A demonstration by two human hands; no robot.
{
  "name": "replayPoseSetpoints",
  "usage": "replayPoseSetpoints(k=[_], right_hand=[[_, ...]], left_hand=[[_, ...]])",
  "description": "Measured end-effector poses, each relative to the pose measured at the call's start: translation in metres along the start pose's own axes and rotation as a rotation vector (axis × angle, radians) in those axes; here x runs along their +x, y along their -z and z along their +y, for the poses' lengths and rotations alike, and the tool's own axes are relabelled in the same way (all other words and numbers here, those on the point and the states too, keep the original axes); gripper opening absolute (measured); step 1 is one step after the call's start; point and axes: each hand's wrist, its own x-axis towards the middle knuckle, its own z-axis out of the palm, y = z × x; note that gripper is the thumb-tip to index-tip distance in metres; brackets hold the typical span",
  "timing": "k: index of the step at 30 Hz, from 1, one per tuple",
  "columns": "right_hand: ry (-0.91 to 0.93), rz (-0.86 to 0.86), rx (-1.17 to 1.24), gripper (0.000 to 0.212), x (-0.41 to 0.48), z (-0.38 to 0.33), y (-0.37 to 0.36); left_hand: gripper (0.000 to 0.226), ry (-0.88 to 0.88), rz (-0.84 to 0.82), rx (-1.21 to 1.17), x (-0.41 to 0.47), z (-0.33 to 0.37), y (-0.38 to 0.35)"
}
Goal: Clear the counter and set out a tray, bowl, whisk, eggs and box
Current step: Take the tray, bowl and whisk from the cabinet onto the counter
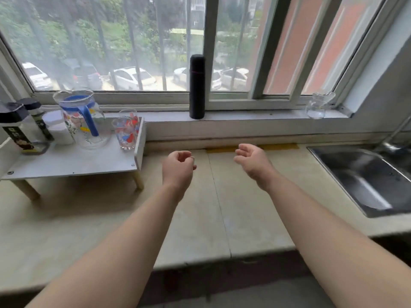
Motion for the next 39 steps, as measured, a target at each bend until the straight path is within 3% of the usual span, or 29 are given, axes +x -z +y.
replayPoseSetpoints(k=[4,12,21,29,34,39], right_hand=[[-0.045,0.046,-0.006,0.054,-0.047,0.042,0.037],[-0.174,0.155,-0.022,0.032,-0.105,0.106,0.078],[-0.312,0.236,-0.017,0.021,-0.152,0.183,0.059],[-0.376,0.252,-0.108,0.033,-0.17,0.238,0.007],[-0.373,0.209,-0.23,0.038,-0.161,0.275,-0.021],[-0.358,0.138,-0.356,0.043,-0.139,0.312,-0.036]], left_hand=[[0.019,0.023,-0.04,-0.015,-0.054,-0.019,-0.024],[0.017,0.148,-0.122,0.001,-0.122,-0.06,-0.051],[0.012,0.267,-0.194,0.103,-0.154,-0.133,-0.052],[0.008,0.311,-0.27,0.247,-0.15,-0.207,-0.037],[0.031,0.284,-0.302,0.374,-0.141,-0.248,-0.038],[0.037,0.289,-0.303,0.368,-0.131,-0.284,-0.047]])
